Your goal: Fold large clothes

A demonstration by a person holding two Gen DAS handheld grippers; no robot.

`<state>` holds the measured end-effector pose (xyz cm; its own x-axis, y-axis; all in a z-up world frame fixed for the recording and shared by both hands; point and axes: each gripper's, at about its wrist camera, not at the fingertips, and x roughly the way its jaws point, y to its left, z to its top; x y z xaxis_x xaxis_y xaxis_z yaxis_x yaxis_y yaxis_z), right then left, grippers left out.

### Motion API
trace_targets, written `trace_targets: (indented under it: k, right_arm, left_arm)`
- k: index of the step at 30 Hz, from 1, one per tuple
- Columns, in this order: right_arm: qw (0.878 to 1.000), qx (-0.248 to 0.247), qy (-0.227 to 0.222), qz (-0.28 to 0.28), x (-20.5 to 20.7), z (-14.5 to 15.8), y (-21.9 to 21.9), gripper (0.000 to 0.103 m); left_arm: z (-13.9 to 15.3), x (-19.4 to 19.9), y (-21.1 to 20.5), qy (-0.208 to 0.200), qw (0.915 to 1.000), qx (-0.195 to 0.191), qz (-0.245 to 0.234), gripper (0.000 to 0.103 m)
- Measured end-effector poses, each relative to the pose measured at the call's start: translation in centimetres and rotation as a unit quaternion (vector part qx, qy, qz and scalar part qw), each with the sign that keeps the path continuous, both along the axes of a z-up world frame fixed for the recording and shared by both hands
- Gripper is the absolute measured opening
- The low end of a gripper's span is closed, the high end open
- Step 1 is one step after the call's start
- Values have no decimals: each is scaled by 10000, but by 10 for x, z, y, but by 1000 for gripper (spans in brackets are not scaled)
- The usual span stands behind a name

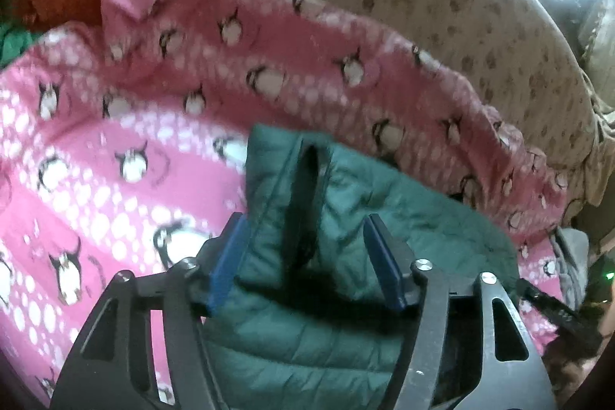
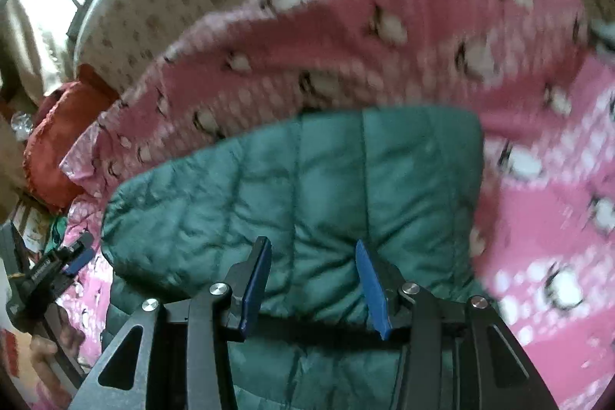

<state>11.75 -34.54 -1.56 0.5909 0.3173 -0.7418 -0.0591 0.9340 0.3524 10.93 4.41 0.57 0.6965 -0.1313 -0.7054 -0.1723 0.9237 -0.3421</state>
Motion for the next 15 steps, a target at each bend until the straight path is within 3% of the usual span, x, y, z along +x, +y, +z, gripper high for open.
trace_targets:
  k: [5,9,12,15]
  right_arm:
    - [9981,-521,-273,-184,10,13,4,44]
    - [9966,-804,-140,-88,28,-2,18,44]
    - [9917,-1282,-105,-56,42,-21,31,44]
    - [9893,-1453,-78,-130,51,-40,34,45]
  left_arm:
    - [-16,27,-23,290,9981,541,-85,63]
    - [-46,55,-34,622,9944,850,-99,63]
    - [-55,67,-38,619,9928,1014,-133,66]
    - [-59,73,-42,574,9911,1177,-233,72]
